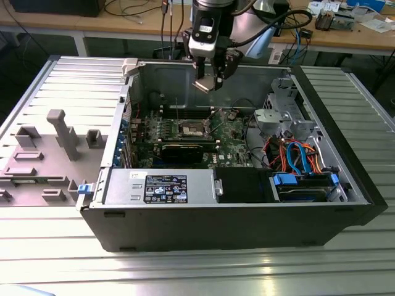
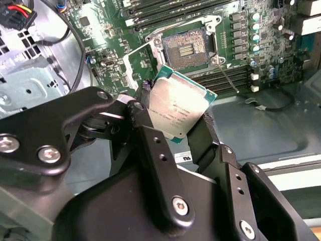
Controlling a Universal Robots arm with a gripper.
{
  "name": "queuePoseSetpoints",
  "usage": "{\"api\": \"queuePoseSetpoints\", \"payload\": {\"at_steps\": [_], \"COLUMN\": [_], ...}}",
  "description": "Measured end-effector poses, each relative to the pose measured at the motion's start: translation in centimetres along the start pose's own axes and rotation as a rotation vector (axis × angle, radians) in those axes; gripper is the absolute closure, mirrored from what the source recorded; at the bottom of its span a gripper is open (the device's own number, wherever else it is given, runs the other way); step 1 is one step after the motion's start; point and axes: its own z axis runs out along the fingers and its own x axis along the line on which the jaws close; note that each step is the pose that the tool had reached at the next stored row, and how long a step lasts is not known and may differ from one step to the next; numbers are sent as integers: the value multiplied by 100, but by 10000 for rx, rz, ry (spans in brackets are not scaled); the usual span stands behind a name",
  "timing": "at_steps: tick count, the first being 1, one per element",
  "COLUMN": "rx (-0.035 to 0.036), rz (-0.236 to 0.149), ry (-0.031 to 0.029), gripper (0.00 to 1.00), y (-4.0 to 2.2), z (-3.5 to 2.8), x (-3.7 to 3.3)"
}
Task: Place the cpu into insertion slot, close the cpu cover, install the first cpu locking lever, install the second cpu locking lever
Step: 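Place the cpu into insertion slot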
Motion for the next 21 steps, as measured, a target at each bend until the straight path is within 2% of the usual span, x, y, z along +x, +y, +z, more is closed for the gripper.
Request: {"api": "queuePoseSetpoints", "payload": {"at_steps": [4,9,21], "rx": [-6,-8,130], "rz": [328,448,1363], "ry": [-28,-38,-14], "gripper": [46,46,46], "y": [-17,-23,-30], "z": [9,12,77], "x": [16,22,21]}}
